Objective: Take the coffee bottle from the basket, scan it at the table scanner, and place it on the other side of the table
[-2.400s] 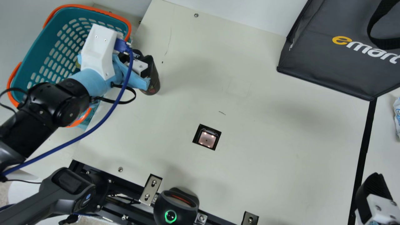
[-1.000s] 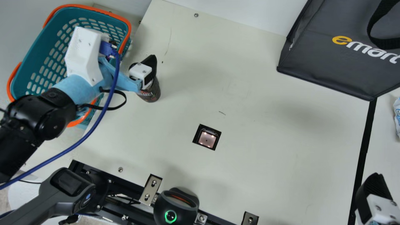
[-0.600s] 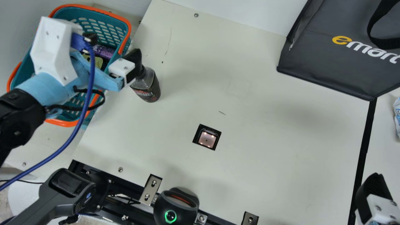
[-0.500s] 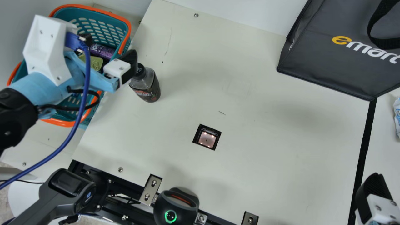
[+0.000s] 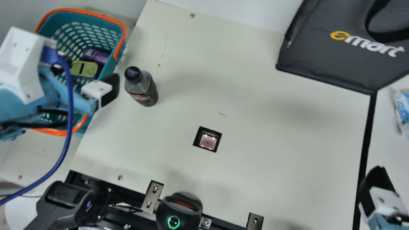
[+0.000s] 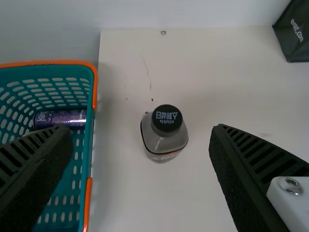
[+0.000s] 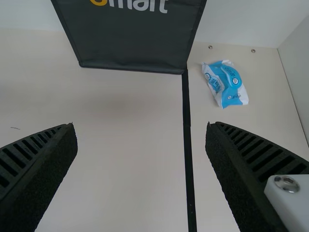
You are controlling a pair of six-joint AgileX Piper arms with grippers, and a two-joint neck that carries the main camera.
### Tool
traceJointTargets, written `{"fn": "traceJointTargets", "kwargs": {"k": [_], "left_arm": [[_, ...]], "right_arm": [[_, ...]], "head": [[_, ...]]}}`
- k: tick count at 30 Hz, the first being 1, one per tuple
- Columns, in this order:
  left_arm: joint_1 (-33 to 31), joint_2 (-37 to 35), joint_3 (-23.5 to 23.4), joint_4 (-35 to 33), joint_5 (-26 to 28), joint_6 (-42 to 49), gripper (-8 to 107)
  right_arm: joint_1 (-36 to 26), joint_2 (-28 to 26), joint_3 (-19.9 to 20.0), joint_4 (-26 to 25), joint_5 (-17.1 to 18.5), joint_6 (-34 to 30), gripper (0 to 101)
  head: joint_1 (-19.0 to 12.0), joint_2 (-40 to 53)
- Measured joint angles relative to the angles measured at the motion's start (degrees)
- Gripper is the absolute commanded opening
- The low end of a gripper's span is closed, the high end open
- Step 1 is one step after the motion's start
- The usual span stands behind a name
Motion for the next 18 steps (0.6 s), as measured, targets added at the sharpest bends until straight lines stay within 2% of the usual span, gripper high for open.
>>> {"fn": "traceJointTargets", "kwargs": {"k": [11, 18], "left_arm": [[2.8, 4.2, -0.6, -2.8, 2.7, 2.1, 90], [3.0, 8.7, -0.5, -3.4, 1.9, 1.8, 90]], "right_arm": [[0.0, 0.0, 0.0, 0.0, 0.0, 0.0, 95], [0.0, 0.0, 0.0, 0.0, 0.0, 0.0, 95]], "head": [[0.1, -14.2], [0.0, -14.5]]}}
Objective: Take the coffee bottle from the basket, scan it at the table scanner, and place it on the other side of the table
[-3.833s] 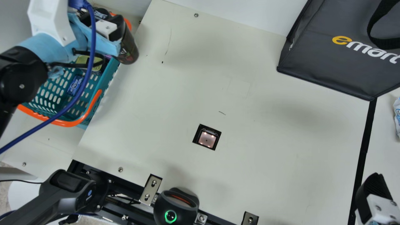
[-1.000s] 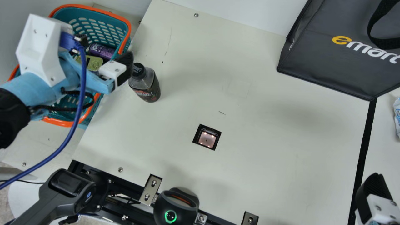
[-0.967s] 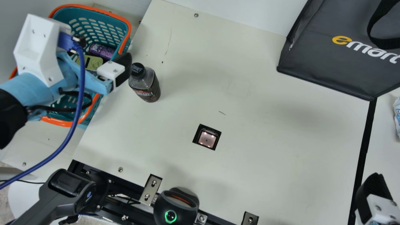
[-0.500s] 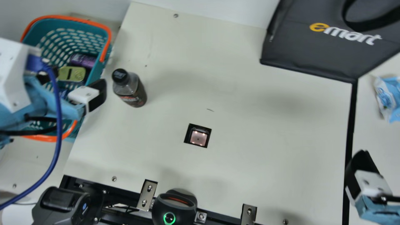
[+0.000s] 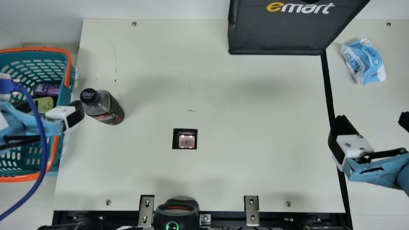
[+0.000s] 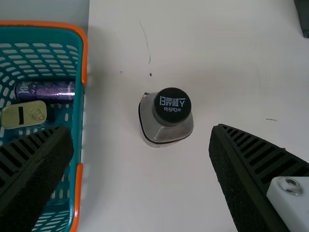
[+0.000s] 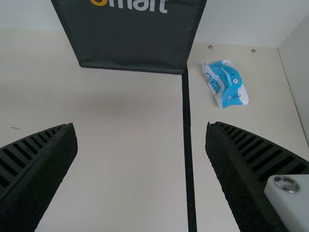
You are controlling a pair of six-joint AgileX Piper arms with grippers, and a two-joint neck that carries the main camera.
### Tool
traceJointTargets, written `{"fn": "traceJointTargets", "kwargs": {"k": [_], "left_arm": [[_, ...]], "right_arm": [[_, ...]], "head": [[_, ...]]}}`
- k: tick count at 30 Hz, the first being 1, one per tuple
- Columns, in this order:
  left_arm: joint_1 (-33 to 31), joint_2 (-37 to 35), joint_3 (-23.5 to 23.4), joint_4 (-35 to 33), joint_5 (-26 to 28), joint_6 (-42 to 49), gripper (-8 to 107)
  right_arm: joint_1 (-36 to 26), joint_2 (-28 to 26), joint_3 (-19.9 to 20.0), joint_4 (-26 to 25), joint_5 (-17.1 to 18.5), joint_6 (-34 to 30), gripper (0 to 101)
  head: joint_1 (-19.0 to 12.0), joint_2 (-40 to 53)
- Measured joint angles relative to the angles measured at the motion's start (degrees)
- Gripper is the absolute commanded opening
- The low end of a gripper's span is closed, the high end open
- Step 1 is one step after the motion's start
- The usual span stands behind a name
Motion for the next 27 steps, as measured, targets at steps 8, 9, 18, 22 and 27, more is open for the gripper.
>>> {"fn": "traceJointTargets", "kwargs": {"k": [8, 9, 18, 22, 27], "left_arm": [[-0.7, 5.0, 0.0, -1.7, -1.5, -0.4, 90], [-0.8, 5.6, 0.0, -2.2, -1.5, -0.5, 90], [-1.3, 10.3, 1.6, -5.3, -5.1, -0.2, 90], [-2.4, 11.5, 2.7, -5.3, -7.0, -0.3, 90], [-4.4, 12.4, 4.1, -3.5, -10.2, -1.9, 90]], "right_arm": [[0.0, 0.0, 0.0, 0.0, 0.0, 0.0, 95], [0.0, 0.0, 0.0, 0.0, 0.0, 0.0, 95], [0.0, 0.0, 0.0, 0.0, 0.0, 0.0, 95], [0.0, 0.0, 0.0, 0.0, 0.0, 0.0, 95], [0.0, 0.0, 0.0, 0.0, 0.0, 0.0, 95]], "head": [[0.1, 0.0], [0.1, 0.0], [0.1, 0.0], [0.1, 0.0], [0.0, 0.0]]}}
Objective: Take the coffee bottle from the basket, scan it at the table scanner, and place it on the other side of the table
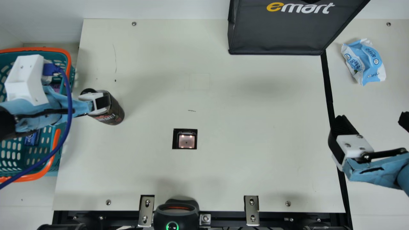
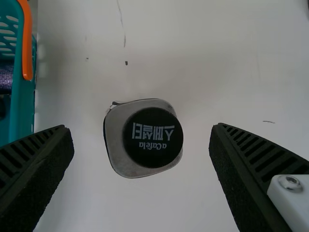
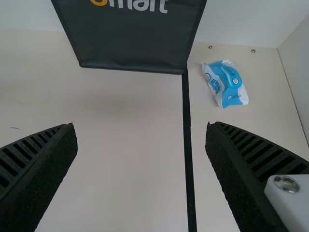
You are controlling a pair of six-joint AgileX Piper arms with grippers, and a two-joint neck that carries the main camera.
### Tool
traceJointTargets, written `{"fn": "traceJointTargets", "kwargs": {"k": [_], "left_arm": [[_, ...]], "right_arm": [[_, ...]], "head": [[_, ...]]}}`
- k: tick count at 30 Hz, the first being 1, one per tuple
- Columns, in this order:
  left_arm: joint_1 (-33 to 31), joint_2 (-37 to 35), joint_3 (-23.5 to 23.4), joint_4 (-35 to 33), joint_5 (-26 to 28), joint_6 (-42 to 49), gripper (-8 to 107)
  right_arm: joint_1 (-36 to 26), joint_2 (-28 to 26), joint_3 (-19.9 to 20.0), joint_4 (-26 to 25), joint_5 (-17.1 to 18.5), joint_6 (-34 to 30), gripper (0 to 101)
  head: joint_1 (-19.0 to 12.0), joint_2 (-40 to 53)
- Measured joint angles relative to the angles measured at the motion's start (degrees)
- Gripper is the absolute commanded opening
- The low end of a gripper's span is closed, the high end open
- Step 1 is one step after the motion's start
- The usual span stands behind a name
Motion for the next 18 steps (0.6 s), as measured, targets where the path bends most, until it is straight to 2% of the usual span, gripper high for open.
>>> {"fn": "traceJointTargets", "kwargs": {"k": [7, 17, 18], "left_arm": [[-4.3, 0.6, 1.8, 4.6, -4.5, -4.7, 90], [-9.4, 0.8, 4.3, 14.4, -9.8, -15.0, 90], [-9.7, 0.8, 4.5, 15.2, -10.1, -15.8, 83]], "right_arm": [[0.0, 0.0, 0.0, 0.0, 0.0, 0.0, 95], [0.0, 0.0, 0.0, 0.0, 0.0, 0.0, 95], [0.0, 0.0, 0.0, 0.0, 0.0, 0.0, 95]], "head": [[0.1, 0.0], [0.0, -0.1], [0.1, 0.0]]}}
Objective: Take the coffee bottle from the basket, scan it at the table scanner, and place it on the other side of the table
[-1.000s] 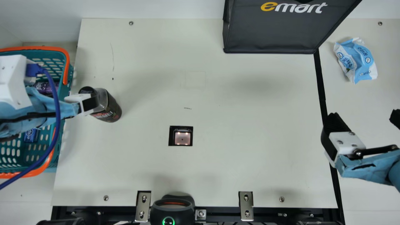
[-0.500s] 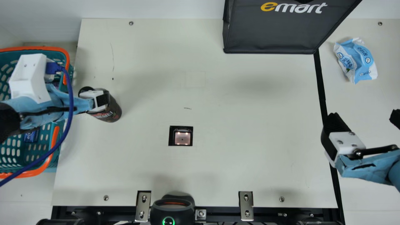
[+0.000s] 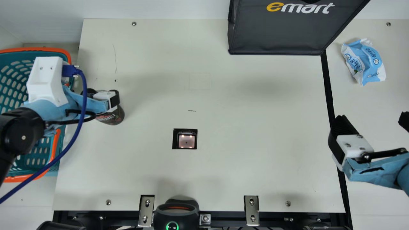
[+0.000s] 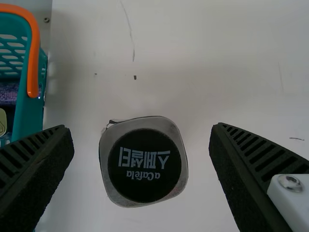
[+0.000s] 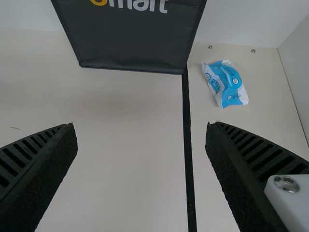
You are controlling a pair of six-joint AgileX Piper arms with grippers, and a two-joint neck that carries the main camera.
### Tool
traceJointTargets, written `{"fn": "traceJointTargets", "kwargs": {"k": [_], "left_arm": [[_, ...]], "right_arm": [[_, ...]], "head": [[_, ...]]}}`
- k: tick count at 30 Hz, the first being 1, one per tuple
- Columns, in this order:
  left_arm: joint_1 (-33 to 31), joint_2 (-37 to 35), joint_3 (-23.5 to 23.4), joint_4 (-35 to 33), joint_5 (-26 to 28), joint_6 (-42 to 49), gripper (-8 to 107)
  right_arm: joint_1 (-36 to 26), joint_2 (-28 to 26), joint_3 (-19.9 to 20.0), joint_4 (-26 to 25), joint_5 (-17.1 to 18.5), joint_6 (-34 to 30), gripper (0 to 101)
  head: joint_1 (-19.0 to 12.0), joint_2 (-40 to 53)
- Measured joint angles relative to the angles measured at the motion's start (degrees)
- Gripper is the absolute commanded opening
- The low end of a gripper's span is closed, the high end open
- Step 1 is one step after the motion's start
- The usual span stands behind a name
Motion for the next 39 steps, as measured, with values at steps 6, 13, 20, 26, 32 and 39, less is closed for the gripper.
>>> {"fn": "traceJointTargets", "kwargs": {"k": [6, 13, 20, 26, 32, 39], "left_arm": [[-2.4, -0.3, 0.7, 4.2, -0.6, -5.5, 43], [-5.1, -1.6, 0.6, 6.7, 0.4, -9.9, -3], [-8.0, -3.5, -1.1, 7.0, 2.8, -12.7, -8], [-11.0, -5.5, -2.0, 7.4, 5.9, -15.0, -8], [-14.7, -8.3, -2.0, 9.0, 9.1, -18.8, -8], [-20.9, -10.8, -2.0, 12.6, 12.7, -25.7, -8]], "right_arm": [[0.0, 0.0, 0.0, 0.0, 0.0, 0.0, 95], [0.0, 0.0, 0.0, 0.0, 0.0, 0.0, 95], [0.0, 0.0, 0.0, 0.0, 0.0, 0.0, 95], [0.0, 0.0, 0.0, 0.0, 0.0, 0.0, 95], [0.0, 0.0, 0.0, 0.0, 0.0, 0.0, 95], [0.0, 0.0, 0.0, 0.0, 0.0, 0.0, 95]], "head": [[-0.1, 0.0], [0.0, 0.0], [0.0, 0.0], [0.0, -0.1], [0.0, 0.0], [0.0, 0.0]]}}
